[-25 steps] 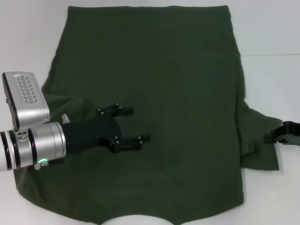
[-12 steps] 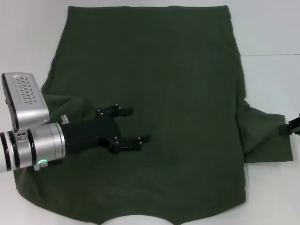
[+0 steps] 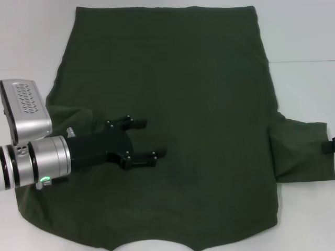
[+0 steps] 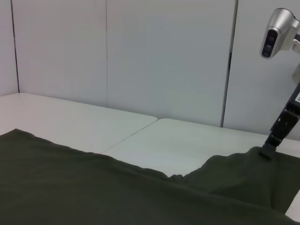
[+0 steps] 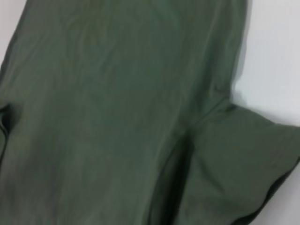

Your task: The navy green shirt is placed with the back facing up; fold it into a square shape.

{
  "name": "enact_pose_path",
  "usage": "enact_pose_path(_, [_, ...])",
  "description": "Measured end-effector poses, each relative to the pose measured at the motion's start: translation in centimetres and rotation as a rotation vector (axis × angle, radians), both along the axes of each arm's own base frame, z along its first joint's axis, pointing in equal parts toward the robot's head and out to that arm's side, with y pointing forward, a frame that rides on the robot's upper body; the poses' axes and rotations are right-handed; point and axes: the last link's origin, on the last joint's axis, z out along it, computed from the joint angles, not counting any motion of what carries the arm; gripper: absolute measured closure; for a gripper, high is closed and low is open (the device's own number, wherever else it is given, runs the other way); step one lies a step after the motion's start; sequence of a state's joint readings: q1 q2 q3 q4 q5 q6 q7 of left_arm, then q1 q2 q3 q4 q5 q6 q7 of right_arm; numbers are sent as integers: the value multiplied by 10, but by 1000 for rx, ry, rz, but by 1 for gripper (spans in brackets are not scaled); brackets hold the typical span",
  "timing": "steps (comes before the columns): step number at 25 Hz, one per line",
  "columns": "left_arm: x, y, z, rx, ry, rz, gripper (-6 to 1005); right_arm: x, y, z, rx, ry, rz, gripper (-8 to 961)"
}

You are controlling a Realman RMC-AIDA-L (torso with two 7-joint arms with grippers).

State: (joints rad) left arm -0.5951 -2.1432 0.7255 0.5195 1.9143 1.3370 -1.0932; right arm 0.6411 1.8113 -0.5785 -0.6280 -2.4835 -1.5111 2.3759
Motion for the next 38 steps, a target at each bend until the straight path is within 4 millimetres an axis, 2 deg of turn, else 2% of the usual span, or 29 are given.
enact_pose_path(11, [1, 2, 2, -9, -9, 13, 95, -2, 2, 18, 22, -49, 28, 929])
enact_pose_path(26, [2, 2, 2, -13, -18, 25, 95, -17, 1, 42, 21, -73, 91, 927])
enact_pose_path(38, [3, 3, 2, -16, -24, 30, 96, -19, 3, 48, 38, -84, 107, 925])
